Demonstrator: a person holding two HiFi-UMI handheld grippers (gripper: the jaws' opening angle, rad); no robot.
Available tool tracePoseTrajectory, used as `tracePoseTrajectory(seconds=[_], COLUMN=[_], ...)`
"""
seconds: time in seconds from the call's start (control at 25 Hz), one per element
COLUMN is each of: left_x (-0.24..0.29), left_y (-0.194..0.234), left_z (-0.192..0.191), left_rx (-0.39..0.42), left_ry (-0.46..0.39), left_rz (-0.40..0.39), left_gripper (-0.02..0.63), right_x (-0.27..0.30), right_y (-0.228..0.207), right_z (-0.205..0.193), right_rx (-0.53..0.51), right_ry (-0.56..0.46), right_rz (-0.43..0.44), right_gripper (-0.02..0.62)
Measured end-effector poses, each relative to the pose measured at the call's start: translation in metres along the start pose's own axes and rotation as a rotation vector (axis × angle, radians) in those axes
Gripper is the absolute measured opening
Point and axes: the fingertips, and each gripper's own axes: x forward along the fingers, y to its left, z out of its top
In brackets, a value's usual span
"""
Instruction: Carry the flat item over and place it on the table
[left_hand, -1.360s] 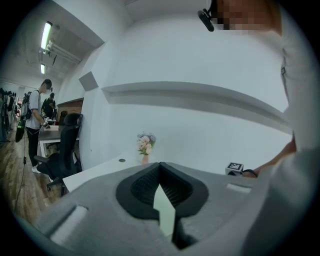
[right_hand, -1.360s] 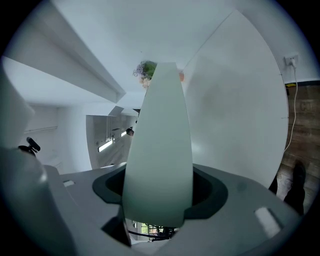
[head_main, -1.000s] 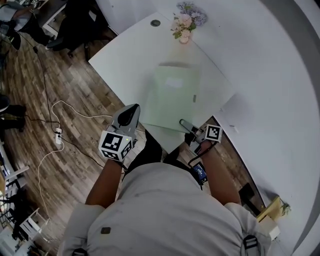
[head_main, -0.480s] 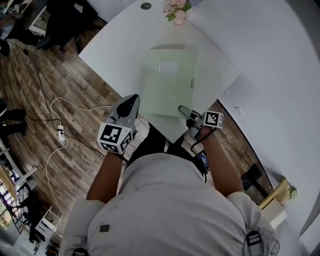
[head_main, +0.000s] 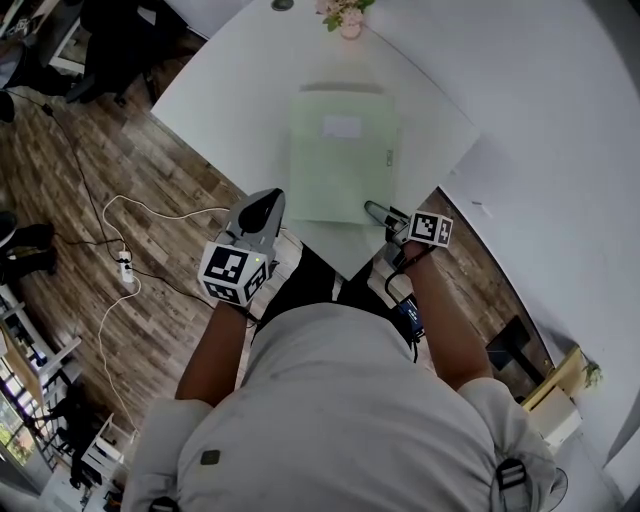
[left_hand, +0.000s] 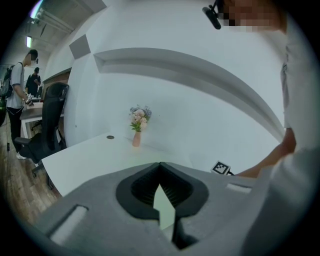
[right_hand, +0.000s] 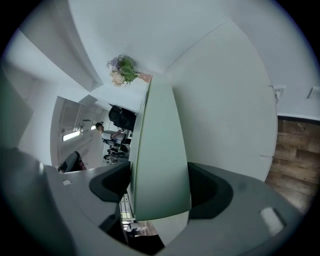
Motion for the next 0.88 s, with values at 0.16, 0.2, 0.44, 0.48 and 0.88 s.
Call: tracePoseTrajectory(seconds=[0.16, 0.2, 0.44, 0.48, 0.88], left_x=[-0.002, -0.002, -0.003, -0.003, -0.008], left_y=[0.000, 0.000, -0.002, -0.003, -0.014], left_z=[-0.003, -0.004, -0.008, -0.008, -0.004], left_rx=[-0.010, -0.012, -0.016, -0.016, -0.007], left_ry=[0.001, 0.000, -0.001, -0.002, -0.019], left_rz=[0.003, 0.004, 0.008, 0.009, 0.015], left_gripper=[0.000, 0.000, 0.000, 0.000, 0.000], right_x=[-0.001, -0.001, -0.004, -0.004, -0.014], right_y=[-0.008, -0.010, -0.024, -0.024, -0.018], right_z=[0.000, 0.000, -0.003, -0.003, -0.003], right_rx=[-0.041, -0.052, -0.107, -0.108, -0.260], right_ry=[0.019, 0.020, 0.051, 0.052, 0.092], right_rz=[-0.066, -0.083, -0.188, -0.189, -0.248], right_gripper=[0.373, 0.374, 0.348, 0.348, 0.270])
